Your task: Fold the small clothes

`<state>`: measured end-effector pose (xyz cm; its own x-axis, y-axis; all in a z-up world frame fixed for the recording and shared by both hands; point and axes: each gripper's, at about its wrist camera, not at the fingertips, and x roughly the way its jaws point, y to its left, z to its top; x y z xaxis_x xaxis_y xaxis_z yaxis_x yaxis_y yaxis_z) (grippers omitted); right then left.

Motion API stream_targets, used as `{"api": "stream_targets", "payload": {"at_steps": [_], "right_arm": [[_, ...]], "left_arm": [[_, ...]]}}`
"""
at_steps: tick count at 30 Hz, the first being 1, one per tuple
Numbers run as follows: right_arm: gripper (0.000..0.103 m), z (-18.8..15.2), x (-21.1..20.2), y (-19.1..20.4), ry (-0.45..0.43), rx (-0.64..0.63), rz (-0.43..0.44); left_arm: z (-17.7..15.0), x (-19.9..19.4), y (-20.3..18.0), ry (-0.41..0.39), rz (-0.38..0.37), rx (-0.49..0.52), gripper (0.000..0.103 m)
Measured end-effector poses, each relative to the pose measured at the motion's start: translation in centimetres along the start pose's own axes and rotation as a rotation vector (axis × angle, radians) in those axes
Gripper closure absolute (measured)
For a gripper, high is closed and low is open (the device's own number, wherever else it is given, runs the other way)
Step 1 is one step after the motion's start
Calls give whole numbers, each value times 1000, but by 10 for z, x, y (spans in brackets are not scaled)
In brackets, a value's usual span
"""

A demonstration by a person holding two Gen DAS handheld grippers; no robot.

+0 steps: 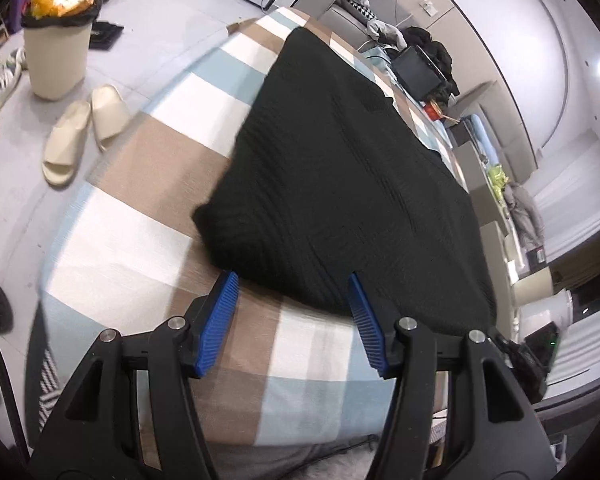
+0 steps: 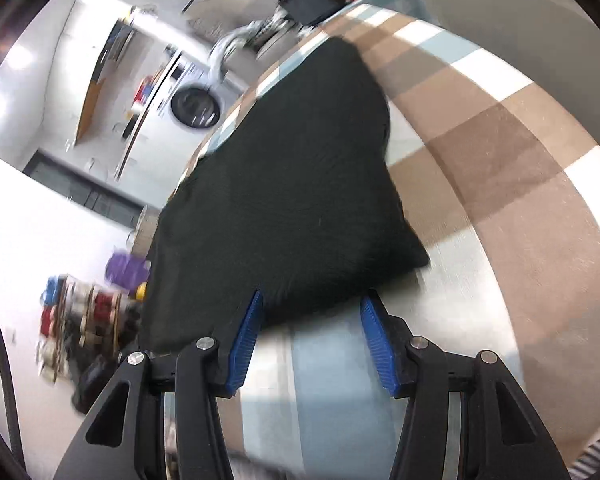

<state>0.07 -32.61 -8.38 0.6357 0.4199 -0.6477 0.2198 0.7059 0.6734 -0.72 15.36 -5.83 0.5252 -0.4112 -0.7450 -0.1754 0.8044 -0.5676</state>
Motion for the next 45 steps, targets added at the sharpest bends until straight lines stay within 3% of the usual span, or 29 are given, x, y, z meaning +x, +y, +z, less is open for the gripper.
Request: {"api": "stream_targets", "payload": {"at_steps": [5,6,7,8,9,12,15,20,25,29,32,38,41,45], "right_arm": [[55,5,10,0,-136,88,-3],[59,6,12,0,-151,107,-10],[71,7,15,1,-155,108,-31],[79,8,16,1,-154,102,-55],[81,9,18,3,-154,95,-65],[86,8,3,22,-228,25,-29],[86,9,-7,36,-286,-55,-55],[83,7,13,16,-165,36,-111],[65,6,-4,11,-218,-3,-178],[63,9,-25,1,-307,-2,-326],[63,10,-36,6,-333,-28,-364],[61,15,-13,61,-233,-243,-265],[61,12,19,89,-149,-348,-208],[61,2,57,121,-57,-442,-157]], "left_arm": [[3,12,-5,-76,3,-31,50],[3,15,-4,-92,7,-43,57],[5,19,-4,-105,21,-58,73],[6,23,-4,-110,37,-61,81],[8,30,-5,-107,35,-56,89],[9,28,-14,-151,42,-16,92],[9,24,-22,-174,66,39,93],[9,30,-10,-137,33,-23,92],[11,34,-4,-130,28,-52,85],[13,40,-5,-144,19,-57,84],[15,45,-9,-157,9,-44,84],[14,33,-17,-201,-8,-2,88],[12,31,-16,-204,12,3,87],[7,34,-17,-185,68,23,66]]}}
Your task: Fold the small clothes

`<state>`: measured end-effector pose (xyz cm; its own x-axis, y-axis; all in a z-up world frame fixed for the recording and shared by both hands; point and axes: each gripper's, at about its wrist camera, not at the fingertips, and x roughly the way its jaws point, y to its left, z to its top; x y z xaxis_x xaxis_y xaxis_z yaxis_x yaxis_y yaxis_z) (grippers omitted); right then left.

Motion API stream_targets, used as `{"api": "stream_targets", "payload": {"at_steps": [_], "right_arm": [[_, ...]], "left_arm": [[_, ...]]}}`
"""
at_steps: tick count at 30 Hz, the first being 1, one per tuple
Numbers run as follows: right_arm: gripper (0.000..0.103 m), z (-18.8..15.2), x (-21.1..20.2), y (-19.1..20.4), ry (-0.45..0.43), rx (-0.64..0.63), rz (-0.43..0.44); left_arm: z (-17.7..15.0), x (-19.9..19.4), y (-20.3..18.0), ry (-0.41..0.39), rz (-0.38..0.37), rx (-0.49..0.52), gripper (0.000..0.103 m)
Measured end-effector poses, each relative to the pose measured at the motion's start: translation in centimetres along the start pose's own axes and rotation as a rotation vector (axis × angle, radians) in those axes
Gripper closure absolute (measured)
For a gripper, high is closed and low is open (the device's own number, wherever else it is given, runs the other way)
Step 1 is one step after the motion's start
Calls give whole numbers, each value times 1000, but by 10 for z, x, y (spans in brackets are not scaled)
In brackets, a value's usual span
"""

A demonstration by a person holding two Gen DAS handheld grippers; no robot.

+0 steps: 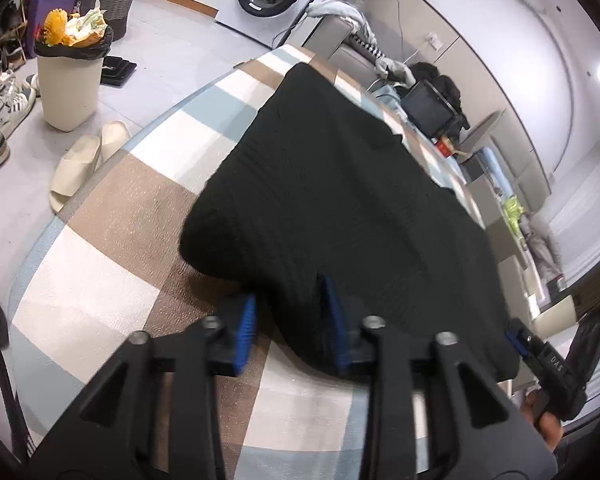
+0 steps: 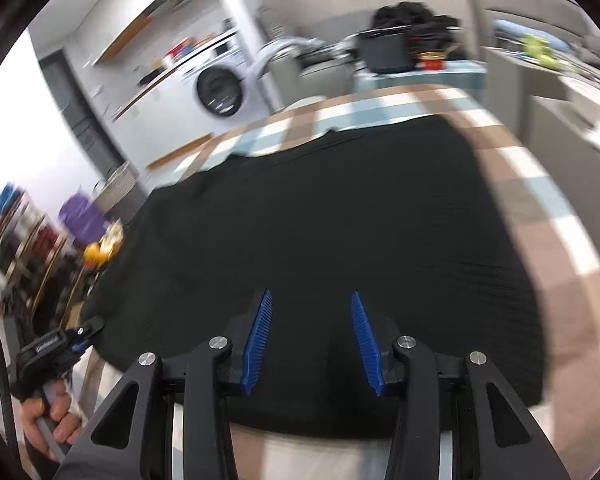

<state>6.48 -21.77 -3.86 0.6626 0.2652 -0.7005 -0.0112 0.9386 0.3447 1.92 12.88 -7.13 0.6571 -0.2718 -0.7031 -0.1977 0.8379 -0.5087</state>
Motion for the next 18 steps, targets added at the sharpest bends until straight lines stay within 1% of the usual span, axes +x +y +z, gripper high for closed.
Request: {"api": "stream_targets", "payload": {"at_steps": [1,4,7,8,9,10,11,13,16,18], "right_arm": [[61,0,5,5,11,-13,10],[61,-4,12,19,31,-42,23],[60,-7,19,23,49,-70,-2],[60,-8,22,26,53,-74,-6],[60,-9,23,28,57,-76,-6],[60,-10,26,29,62,-77,-4],[60,-11,27,31,65,-77,-6],[60,-12,30,34,73,-86,-15],[60,-12,32,37,85,-112,-7],[60,-13,37,40,99,-129,6]], "left_arm": [[0,0,0,-2,0,-3,62],[1,6,-2,-6,8,-4,62],[5,14,-6,-25,6,1,62],[7,17,-7,-30,8,7,66],[9,22,-8,-27,16,10,80],[10,25,-9,-20,23,7,87],[11,27,-8,-20,20,0,88],[14,23,-9,-52,13,-7,90],[17,8,-19,-101,10,59,91],[19,0,-24,-120,16,89,91]]}}
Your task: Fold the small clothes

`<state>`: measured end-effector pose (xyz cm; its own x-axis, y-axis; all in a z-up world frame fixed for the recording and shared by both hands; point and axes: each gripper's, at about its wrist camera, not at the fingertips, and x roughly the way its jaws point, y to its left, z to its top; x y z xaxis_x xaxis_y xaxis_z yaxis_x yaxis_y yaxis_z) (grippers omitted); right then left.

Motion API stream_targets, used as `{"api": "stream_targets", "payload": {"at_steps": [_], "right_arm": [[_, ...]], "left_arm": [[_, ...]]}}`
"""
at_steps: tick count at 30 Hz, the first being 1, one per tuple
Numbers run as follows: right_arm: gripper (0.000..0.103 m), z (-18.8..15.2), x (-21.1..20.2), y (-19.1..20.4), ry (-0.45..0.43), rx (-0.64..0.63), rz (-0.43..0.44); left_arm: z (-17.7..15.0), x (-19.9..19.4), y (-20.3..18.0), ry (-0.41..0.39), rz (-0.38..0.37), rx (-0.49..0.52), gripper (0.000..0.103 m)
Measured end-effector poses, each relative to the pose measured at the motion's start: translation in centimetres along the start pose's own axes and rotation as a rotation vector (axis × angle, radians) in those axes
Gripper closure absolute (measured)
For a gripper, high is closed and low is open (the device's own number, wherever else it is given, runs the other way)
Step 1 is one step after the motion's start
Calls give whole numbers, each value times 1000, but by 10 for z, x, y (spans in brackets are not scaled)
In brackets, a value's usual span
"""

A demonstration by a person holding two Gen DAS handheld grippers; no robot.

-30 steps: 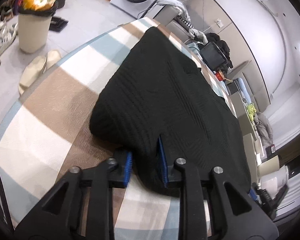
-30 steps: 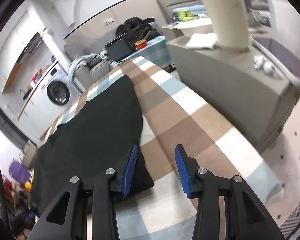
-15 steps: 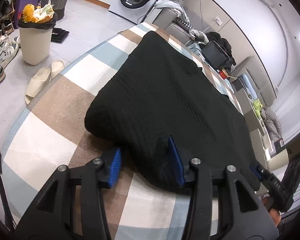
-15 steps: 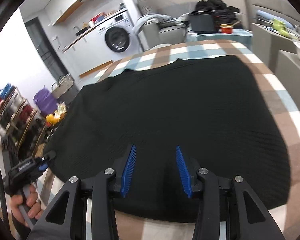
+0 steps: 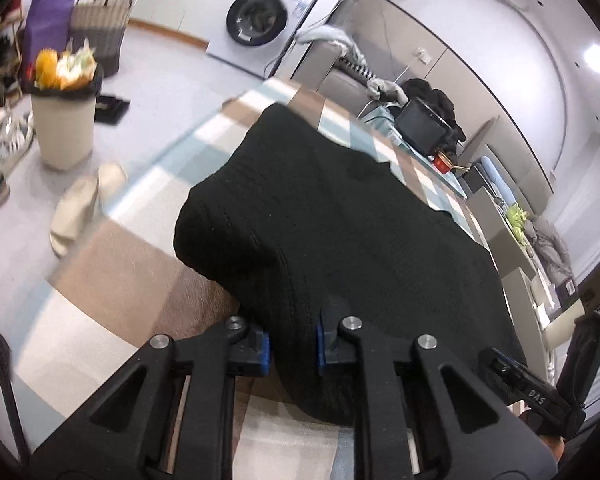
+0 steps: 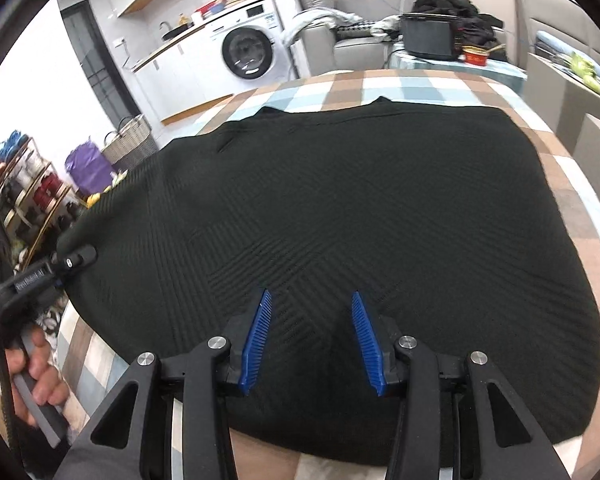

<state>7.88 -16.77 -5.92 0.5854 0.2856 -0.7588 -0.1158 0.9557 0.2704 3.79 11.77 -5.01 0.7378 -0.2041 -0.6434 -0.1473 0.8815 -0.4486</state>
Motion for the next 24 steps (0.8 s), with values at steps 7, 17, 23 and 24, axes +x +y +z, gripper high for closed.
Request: {"api": "stream_targets", "payload": {"at_steps": [7,17,23,24], "right_arm": [[57,-8,7,-3,29,-3,24],[54,-12,-18,-40,-4,130,23],[54,-12,-36,-67,-32,204,16],[54,-11,-39,-69,-36,206,24]], "left_arm": [[11,-14,-46,-64,-45,179,91],[-31,15,-186,108,-343,554,90],[-67,35,-186,327,-382,552,73],[-67,34,-180,342,-395,533,68]]}}
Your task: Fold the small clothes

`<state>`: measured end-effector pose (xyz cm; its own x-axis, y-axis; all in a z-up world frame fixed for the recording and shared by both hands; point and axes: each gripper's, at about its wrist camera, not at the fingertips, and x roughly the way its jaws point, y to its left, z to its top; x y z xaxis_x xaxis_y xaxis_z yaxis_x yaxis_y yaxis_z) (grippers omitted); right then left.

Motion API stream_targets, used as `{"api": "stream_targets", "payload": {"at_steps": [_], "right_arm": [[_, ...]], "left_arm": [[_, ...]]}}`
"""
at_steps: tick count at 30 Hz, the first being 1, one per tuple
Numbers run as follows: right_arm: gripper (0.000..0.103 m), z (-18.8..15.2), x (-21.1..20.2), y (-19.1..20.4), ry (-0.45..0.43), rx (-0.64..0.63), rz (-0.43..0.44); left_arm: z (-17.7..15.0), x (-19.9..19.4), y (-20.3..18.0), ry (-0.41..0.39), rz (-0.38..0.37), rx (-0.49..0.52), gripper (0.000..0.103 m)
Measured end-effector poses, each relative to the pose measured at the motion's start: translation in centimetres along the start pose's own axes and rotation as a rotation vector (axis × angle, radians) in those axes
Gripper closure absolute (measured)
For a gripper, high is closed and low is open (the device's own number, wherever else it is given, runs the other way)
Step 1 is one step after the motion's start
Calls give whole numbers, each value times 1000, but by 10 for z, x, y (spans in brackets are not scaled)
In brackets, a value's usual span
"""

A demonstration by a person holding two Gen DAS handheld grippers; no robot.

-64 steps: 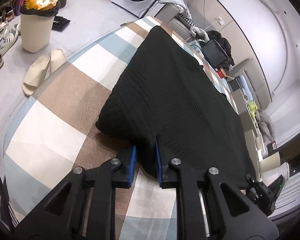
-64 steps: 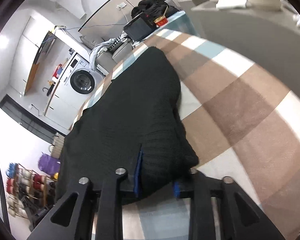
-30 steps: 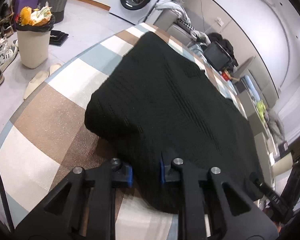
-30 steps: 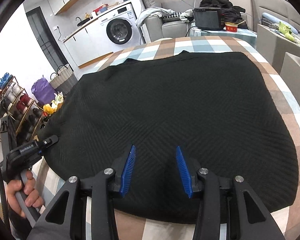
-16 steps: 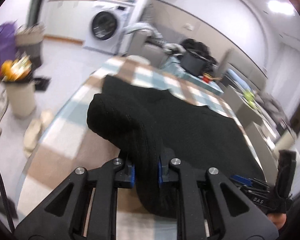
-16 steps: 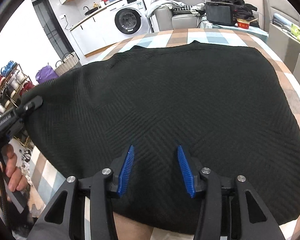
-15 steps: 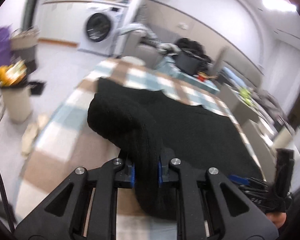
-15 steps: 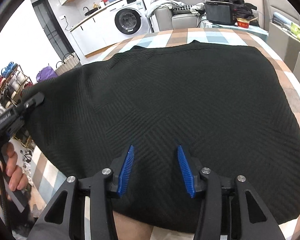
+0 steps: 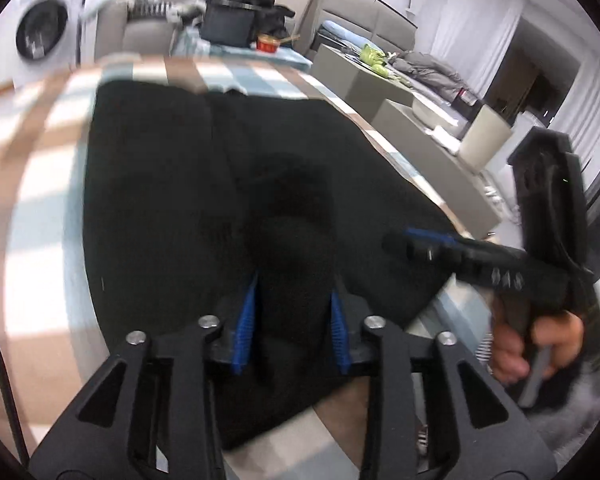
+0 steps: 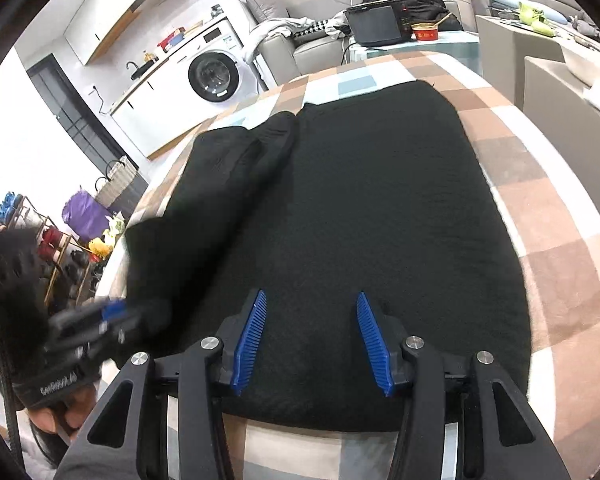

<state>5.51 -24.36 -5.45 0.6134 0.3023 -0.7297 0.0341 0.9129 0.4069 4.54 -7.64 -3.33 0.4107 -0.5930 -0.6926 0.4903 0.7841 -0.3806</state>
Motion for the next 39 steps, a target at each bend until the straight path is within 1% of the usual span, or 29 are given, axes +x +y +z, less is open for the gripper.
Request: {"api": "stream_targets", "payload": {"at_steps": [2,3,4,6,9,10,12,15,16,19,20,22,23,25,26,27,30,33,36,39], "right_arm": [[54,5,-1,0,0,12,39],[54,6,-1,0,2,17,63],[54,9,0,2,4,26,96],[54,12,3,6,16,43,158],[53,15,9,12,38,74,239],[53,18,13,16,41,81,262],[53,16,10,22,30,78,282],[53,22,1,35,-12,27,261],[53,25,-1,38,-16,16,270],[53,33,-3,49,-29,-27,253],[53,34,-1,54,-15,-46,252],[55,30,15,65,71,-103,231],[60,26,22,67,106,-125,220],[66,16,39,68,198,-144,200],[69,9,45,67,242,-159,177],[70,2,45,66,261,-184,161],[71,-7,31,65,265,-241,159],[71,-5,23,67,263,-286,136],[69,6,21,67,228,-255,198],[67,15,37,72,203,-231,227]], "left_arm": [[-7,-10,9,-5,-27,-25,65],[-9,-16,11,-12,-30,-33,61],[-13,-22,15,-21,-27,-39,54],[-18,-37,24,-63,11,-40,47],[-23,-49,39,-95,86,-56,46],[-23,-48,43,-91,94,-71,46],[-24,-47,54,-83,106,-100,46],[-26,-45,59,-83,129,-86,46],[-24,-44,59,-81,129,-75,46],[-25,-35,52,-64,145,-25,45],[-26,-33,49,-54,146,-7,45],[-26,-28,47,-39,144,3,40],[-27,-25,47,-32,145,-3,40],[-29,-24,50,-13,153,-9,40],[-31,-24,51,-2,162,-11,40],[-32,-23,53,9,165,-19,40],[-36,-24,61,23,149,-58,39],[-37,-26,66,25,143,-78,38],[-36,-30,64,20,146,-74,38],[-36,-35,64,17,144,-76,38]]}}
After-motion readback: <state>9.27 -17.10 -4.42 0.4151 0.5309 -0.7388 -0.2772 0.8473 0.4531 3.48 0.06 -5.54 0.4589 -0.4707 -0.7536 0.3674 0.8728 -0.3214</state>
